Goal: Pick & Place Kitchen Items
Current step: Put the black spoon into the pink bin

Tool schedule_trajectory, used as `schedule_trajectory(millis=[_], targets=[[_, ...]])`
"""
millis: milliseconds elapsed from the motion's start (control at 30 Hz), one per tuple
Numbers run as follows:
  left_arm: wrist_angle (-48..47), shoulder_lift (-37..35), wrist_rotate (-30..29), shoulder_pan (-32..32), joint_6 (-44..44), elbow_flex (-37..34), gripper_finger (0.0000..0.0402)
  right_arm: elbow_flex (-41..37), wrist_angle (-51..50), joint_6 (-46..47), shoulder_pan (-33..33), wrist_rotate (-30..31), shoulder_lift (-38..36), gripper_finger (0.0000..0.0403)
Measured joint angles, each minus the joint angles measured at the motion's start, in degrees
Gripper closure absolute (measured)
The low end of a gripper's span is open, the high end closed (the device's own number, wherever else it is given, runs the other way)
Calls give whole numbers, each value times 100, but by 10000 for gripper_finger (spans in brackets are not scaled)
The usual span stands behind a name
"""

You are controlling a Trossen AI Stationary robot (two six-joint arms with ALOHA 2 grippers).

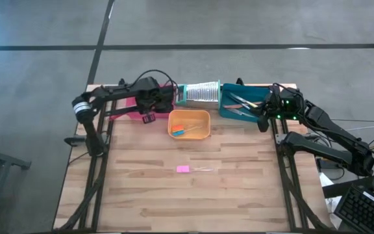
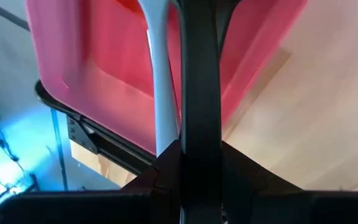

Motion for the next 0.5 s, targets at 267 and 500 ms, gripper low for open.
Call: schedule_trajectory(millis=[267, 500], targets=[[418, 67, 233, 503, 139, -412, 326, -7, 2, 0, 0, 2, -2, 394], [839, 25, 426, 729, 204, -806, 326, -9, 2, 0, 0, 7, 1, 394]])
